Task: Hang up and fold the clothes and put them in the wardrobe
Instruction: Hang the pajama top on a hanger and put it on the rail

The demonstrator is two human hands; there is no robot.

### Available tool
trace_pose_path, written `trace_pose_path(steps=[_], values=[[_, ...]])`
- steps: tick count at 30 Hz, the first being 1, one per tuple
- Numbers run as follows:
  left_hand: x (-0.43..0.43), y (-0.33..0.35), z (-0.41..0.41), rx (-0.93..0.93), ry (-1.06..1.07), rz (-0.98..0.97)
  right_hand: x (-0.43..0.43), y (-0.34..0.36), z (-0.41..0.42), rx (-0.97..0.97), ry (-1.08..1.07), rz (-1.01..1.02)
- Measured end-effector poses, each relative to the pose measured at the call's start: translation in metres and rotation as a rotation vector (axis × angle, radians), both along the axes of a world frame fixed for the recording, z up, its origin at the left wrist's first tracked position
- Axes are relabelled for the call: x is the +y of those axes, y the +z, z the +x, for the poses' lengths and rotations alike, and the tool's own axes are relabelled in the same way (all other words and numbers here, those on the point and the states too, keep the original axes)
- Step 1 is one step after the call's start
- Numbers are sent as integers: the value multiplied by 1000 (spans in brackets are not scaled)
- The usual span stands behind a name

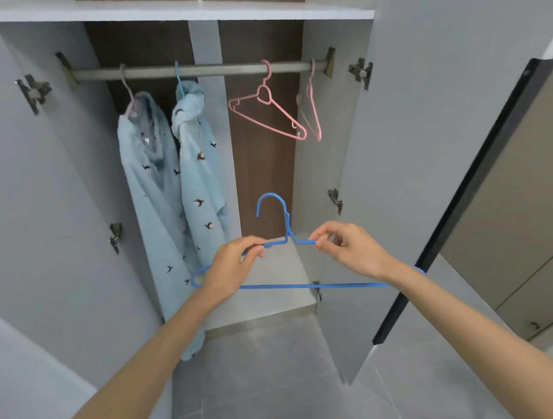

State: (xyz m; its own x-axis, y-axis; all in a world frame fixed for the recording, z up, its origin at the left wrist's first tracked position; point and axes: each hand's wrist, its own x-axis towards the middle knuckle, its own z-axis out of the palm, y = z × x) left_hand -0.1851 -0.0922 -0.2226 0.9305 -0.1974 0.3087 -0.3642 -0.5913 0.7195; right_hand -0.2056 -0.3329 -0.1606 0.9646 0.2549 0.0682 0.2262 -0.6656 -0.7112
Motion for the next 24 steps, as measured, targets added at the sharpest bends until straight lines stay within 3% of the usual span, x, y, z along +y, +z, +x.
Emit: trace_pose_path(steps=[10,18,24], values=[[-10,-17,-152,141,122,-9,22,-45,-92,115,324,17],[74,-30,-281,245,447,-36,110,-82,-161,213,467,76],[158,-63,-388,324,751,-114,192,-116,-213,301,607,-31]])
